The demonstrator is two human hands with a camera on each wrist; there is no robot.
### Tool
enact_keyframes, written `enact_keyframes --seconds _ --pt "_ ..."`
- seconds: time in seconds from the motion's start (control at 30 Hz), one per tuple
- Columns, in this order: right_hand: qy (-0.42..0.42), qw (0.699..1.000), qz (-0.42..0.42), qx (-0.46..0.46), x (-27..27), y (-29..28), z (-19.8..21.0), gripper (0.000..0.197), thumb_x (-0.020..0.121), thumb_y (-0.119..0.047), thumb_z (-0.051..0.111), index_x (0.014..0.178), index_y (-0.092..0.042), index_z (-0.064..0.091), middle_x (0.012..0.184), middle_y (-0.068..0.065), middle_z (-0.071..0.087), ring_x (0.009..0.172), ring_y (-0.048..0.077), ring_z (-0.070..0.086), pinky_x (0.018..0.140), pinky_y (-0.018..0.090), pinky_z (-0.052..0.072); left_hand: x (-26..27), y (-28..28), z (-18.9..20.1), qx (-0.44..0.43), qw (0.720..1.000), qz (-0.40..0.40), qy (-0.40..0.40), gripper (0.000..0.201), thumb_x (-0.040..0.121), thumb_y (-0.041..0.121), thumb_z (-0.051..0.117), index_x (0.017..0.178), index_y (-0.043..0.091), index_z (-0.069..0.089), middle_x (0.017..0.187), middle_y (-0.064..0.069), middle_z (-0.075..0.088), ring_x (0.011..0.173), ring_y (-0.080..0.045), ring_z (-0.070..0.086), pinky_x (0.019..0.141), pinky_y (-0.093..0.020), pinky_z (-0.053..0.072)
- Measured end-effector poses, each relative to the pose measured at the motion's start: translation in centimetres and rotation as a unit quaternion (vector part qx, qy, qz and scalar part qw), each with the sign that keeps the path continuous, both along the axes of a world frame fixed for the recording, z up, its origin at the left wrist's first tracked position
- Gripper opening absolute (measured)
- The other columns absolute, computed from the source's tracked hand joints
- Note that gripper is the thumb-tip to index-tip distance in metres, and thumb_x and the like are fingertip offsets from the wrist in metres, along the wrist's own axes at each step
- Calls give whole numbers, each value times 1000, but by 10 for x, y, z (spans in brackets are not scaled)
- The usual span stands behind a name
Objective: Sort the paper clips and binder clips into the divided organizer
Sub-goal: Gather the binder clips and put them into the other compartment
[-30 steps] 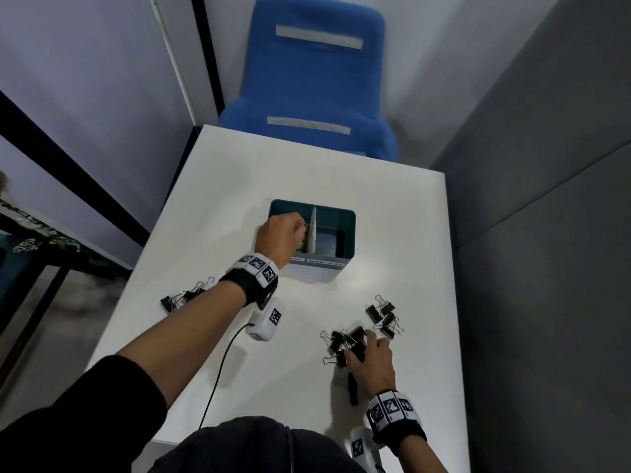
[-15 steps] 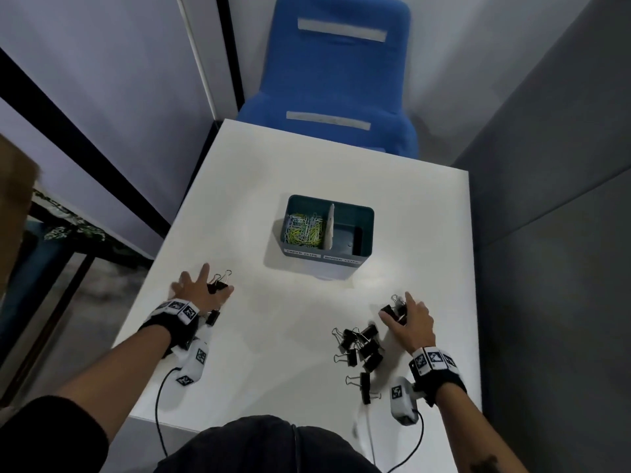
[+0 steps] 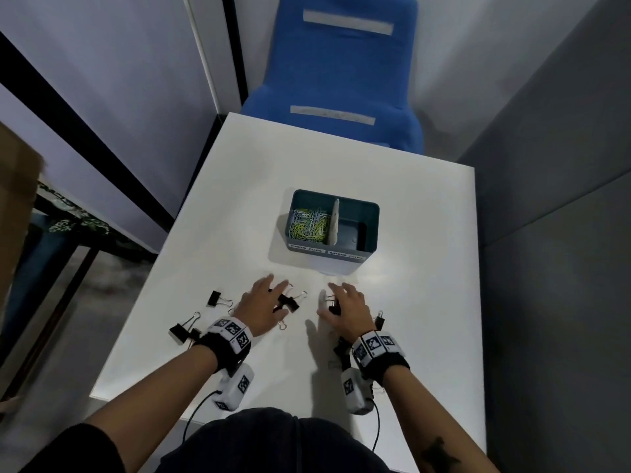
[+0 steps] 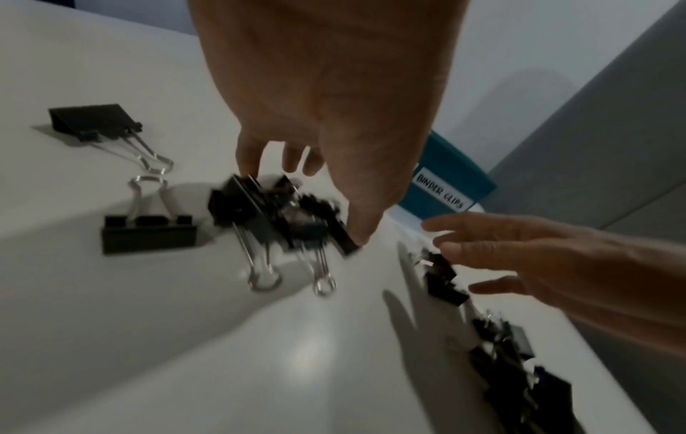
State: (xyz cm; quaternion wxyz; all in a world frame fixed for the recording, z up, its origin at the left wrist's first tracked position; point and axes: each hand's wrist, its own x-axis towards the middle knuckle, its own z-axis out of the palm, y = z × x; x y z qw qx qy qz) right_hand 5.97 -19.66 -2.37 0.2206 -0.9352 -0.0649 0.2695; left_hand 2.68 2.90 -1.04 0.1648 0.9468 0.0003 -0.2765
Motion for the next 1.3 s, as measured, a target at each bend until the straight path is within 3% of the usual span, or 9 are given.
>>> enact_keyframes --seconds 0.13,0.3,0.4,0.47,0.57,0.8,1.0,1.2,1.3 --pt "-42 998 -26 -29 4 -45 13 69 84 -52 61 143 -27 35 148 7 31 133 26 33 98 46 44 -2 47 15 68 996 54 -29 73 89 57 51 148 23 24 152 -9 27 137 -27 28 104 -47 35" --pt "25 992 -105 -64 -4 -114 7 82 76 -62 66 142 -25 34 137 14 40 123 33 44 97 47 46 -33 122 18 185 971 113 104 107 69 76 61 146 18 15 149 -16 20 128 -36 39 98 -45 40" --pt "60 988 -128 -55 -13 -123 0 90 68 -65 71 141 -25 36 132 18 39 117 35 50 96 44 47 -59 141 1 129 960 173 180 132 60 67 77 151 18 -6 150 -23 4 128 -42 41 99 -41 42" --pt "65 988 -130 -42 -18 -113 -2 95 63 -64 75 141 -27 36 129 14 37 115 33 50 95 42 48 -68 138 -8 73 961 205 171 139 56 51 87 151 21 -9 147 -25 2 121 -42 48 93 -38 47" --pt "51 991 -119 -16 -17 -89 -3 99 59 -62 78 142 -34 33 125 10 37 117 30 46 95 42 48 -70 125 -16 25 977 191 91 133 58 30 90 152 27 -3 144 -19 6 119 -37 48 91 -37 47" --pt "49 995 -13 -82 9 -19 10 96 68 -68 69 146 -45 19 134 8 30 124 32 33 91 48 46 -34 86 -13 -3 994 82 69 132 56 35 88 149 43 -5 124 -2 21 119 -25 42 86 -37 51" --pt "21 996 68 -56 -1 24 5 74 76 -34 74 139 -36 36 131 8 34 121 31 33 87 42 48 -15 26 -12 -24 998 4 56 114 63 28 84 150 37 10 128 -6 25 115 -29 43 81 -40 51" --pt "9 996 87 1 -11 16 8 79 77 -28 73 144 -34 33 137 4 39 121 29 37 97 42 44 -18 2 -17 -78 997 9 22 96 67 30 78 147 31 25 122 -1 30 101 -20 45 75 -35 49" --pt "-17 998 67 -7 -22 -13 20 87 75 -35 76 147 -36 26 140 2 36 123 26 36 91 40 49 -24 14 -18 -100 994 34 -1 92 70 39 77 146 35 25 128 4 33 107 -15 47 80 -34 49"
